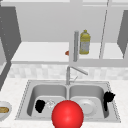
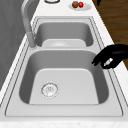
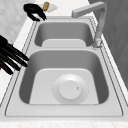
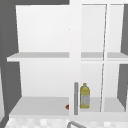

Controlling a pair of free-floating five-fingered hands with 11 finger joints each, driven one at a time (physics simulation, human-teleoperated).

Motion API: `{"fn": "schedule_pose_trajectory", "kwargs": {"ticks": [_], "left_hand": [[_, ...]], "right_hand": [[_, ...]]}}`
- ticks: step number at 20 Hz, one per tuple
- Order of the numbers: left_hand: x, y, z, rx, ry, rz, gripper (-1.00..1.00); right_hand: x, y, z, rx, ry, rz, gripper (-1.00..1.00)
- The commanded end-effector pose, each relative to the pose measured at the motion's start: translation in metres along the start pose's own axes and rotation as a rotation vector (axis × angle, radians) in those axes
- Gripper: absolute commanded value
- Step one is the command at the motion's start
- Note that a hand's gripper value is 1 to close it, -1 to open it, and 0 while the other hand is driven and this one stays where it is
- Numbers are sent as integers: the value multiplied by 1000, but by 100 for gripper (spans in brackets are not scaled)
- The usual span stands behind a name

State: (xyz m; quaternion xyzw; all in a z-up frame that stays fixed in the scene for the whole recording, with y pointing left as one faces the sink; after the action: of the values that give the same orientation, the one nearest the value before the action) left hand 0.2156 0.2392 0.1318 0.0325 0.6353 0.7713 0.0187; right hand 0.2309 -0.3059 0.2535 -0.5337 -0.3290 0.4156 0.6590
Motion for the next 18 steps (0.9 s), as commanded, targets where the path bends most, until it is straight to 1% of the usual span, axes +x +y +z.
{"fn": "schedule_pose_trajectory", "kwargs": {"ticks": [1, 2, 3, 4, 6, 8, 13, 18], "left_hand": [[0, 0, 0, 0, 0, 0, 0], [0, 0, 0, 0, 0, 0, 0], [0, 0, 0, 0, 0, 0, 0], [0, 0, 0, 0, 0, 0, 0], [0, 0, 0, 0, 0, 0, 0], [0, 0, 0, 0, 0, 0, 0], [0, 0, 0, 0, 0, 0, 0], [0, 0, 0, 0, 0, 0, 0]], "right_hand": [[0, 0, 0, 0, 0, 0, -100], [-5, 2, -3, -8, 0, -3, -100], [-15, -2, -10, 14, -18, -27, -100], [-17, -2, -14, 15, -29, -26, -100], [-25, -3, -20, 18, -35, -9, -100], [-30, -4, -30, 43, -41, -4, -100], [-53, -8, -51, 72, -32, -4, -100], [-78, -13, -71, 125, -25, 16, -100]]}}
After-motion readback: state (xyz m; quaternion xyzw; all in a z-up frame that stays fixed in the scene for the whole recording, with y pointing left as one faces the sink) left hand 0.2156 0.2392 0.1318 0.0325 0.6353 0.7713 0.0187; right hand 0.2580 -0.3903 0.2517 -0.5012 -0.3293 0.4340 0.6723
